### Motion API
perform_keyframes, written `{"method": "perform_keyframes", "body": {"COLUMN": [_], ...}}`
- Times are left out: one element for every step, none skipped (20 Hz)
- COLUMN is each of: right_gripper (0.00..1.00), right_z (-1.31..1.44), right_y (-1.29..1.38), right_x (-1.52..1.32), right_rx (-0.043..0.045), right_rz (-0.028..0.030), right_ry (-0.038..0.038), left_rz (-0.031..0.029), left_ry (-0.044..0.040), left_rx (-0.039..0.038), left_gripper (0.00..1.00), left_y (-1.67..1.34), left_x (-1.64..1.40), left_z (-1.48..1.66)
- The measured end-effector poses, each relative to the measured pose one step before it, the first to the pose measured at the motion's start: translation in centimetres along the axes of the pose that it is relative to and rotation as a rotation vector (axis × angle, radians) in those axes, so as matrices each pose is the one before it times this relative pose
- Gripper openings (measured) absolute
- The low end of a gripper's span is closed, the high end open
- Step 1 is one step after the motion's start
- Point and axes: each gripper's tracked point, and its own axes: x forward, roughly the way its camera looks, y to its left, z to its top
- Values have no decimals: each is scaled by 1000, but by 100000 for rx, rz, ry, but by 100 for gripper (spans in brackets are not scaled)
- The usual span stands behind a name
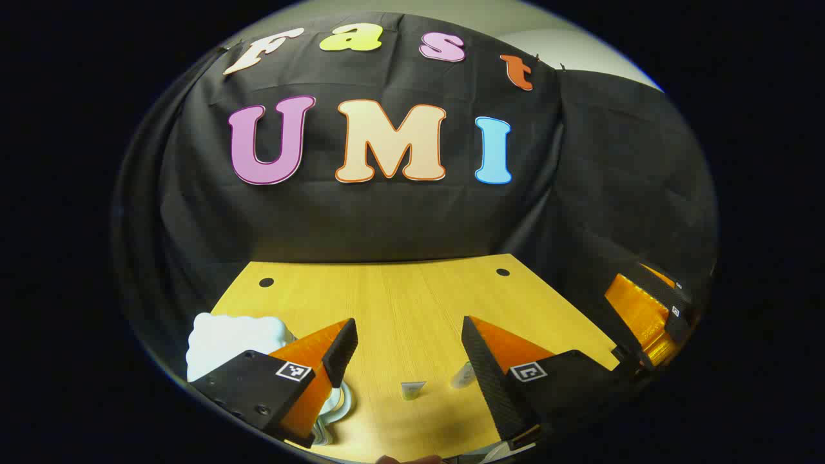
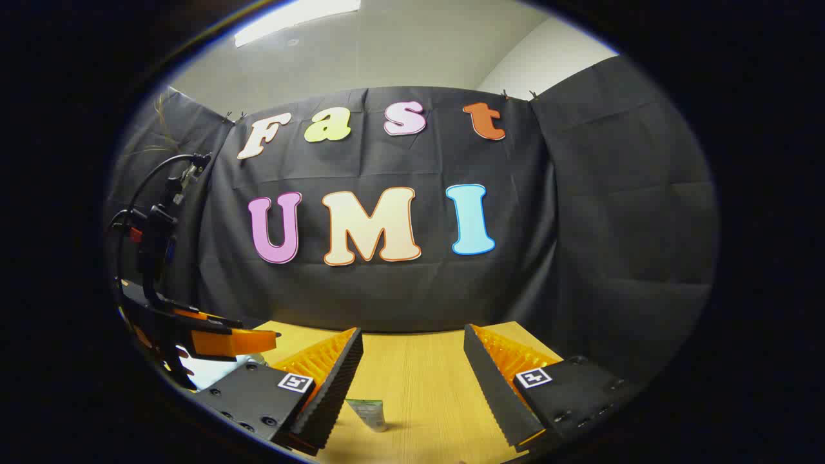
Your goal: First open the suitcase, pack the skin care products into it, and then close the suitcase.
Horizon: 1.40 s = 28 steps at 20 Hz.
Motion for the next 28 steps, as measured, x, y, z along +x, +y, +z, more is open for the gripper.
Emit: {"method": "perform_keyframes", "body": {"right_gripper": [98, 98, 98, 98, 97, 98, 98, 98, 98, 98, 98, 96, 98, 98, 98, 98, 98, 98, 98, 98, 98, 98, 98, 98, 98, 98, 98, 98], "right_z": [37, 7, 147, -8, -77, -88, -229, -248, -138, -89, -154, -464, -220, -62, 6, -136, -12, -139, -68, -36, -39, -85, 11, -105, -2, -204, -117, -17], "right_y": [-106, 19, 47, -26, 86, 115, 196, 206, 275, 267, 216, 375, 123, 115, 166, 57, 4, -64, -131, -229, -124, -154, -250, -202, -189, -160, -209, -181], "right_x": [-25, -47, -61, 30, 7, 12, 35, -103, -76, -42, -19, 58, -22, -62, -65, -95, -38, -158, -72, -152, -46, -65, -74, -17, -43, -168, -31, -157], "right_rx": [295, 695, 794, 467, 20, -521, -715, -389, 151, 502, 517, 134, -245, -272, -25, 216, 287, 264, 203, 254, 304, 308, 255, 290, 437, 555, 631, 695], "right_rz": [-141, 229, 204, 161, 188, 415, 521, 766, 896, 643, 986, 818, 431, 378, 541, 378, 151, 40, -165, -258, -159, -300, -382, -453, -388, -412, -455, -323], "right_ry": [69, -105, -437, -326, -150, -47, 366, 480, 244, 202, 425, 871, 634, 289, 134, -14, 118, 248, 188, 132, 188, 147, 81, 116, 285, 445, 636, 196], "left_rz": [353, 458, 533, 702, 425, 542, 666, 821, 1177, 1576, 1282, 1064, 769, 978, 747, 857, 1039, 1108, 410, -11, -423, -641, -21, 425, 224, -554, -1236, -1262], "left_ry": [343, 279, 153, -53, 582, 561, 463, 919, 429, 187, 1011, 1647, 1841, 1966, 1639, 1702, 2677, 2704, 2221, 2459, 3138, 2943, 3792, 4191, 4153, 4902, 5454, 4211], "left_rx": [-438, -475, -434, -629, -647, -644, -467, 267, 723, 836, 837, 542, 92, -330, -762, -1170, -1456, -2158, -2032, -2572, -2344, -2061, -1333, -943, -1022, -1088, -1994, -2328], "left_gripper": [95, 95, 95, 95, 95, 95, 95, 95, 95, 95, 96, 95, 96, 96, 95, 95, 95, 95, 96, 96, 96, 96, 96, 96, 96, 95, 95, 93], "left_y": [58, 83, 201, 290, 214, 328, 414, 466, 569, 616, 650, 575, 597, 675, 592, 725, 893, 906, 511, 503, 378, 333, 386, 456, 367, 138, -31, -146], "left_x": [-115, 32, -43, -131, -20, -54, -91, -54, -67, 36, 87, 161, 290, 288, 361, 466, 523, 596, 405, 464, 466, 470, 506, 524, 633, 623, 761, 522], "left_z": [-282, -23, -81, 12, -198, -60, -99, -206, -135, 29, -373, -378, -479, -424, -419, -241, -513, -388, -183, -164, -314, -161, -420, -562, -512, -598, -889, -495]}}
